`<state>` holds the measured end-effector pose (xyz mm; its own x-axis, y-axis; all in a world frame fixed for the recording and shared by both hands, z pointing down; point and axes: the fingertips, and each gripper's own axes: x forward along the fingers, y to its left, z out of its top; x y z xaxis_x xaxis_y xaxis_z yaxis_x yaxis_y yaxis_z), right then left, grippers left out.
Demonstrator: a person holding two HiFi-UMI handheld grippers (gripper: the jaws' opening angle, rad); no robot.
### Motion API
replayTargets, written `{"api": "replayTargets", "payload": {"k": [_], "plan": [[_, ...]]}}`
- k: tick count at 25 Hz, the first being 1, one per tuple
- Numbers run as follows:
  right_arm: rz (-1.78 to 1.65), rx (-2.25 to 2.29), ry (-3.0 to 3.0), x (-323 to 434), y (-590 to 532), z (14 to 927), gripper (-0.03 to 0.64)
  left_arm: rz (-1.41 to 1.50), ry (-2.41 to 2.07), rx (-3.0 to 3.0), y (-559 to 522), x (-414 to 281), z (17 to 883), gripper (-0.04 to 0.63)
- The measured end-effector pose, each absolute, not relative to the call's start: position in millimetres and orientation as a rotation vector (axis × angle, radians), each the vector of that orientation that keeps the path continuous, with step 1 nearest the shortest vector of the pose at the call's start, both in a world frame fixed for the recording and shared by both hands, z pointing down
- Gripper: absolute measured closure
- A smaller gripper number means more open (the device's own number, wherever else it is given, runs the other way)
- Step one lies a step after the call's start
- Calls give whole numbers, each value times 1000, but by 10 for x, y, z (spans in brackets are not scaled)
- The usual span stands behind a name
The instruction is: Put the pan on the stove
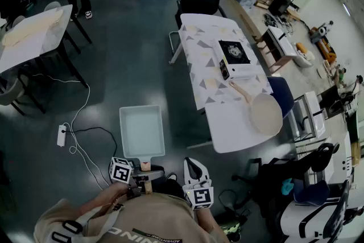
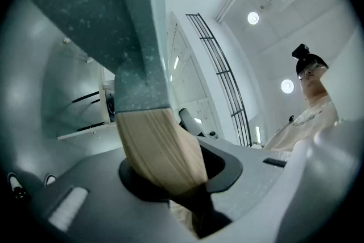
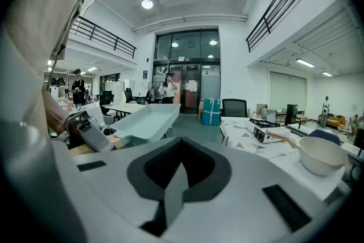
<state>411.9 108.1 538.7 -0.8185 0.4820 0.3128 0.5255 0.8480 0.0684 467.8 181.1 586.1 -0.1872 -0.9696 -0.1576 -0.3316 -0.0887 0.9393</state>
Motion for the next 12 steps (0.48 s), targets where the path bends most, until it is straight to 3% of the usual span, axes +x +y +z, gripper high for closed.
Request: {"api": "replayTargets", "payload": {"k": [12], "plan": [[-147,-835,-2798,3445,1001,5470,617,-1211,-1608,1416,1775,4028,6161,494]]}}
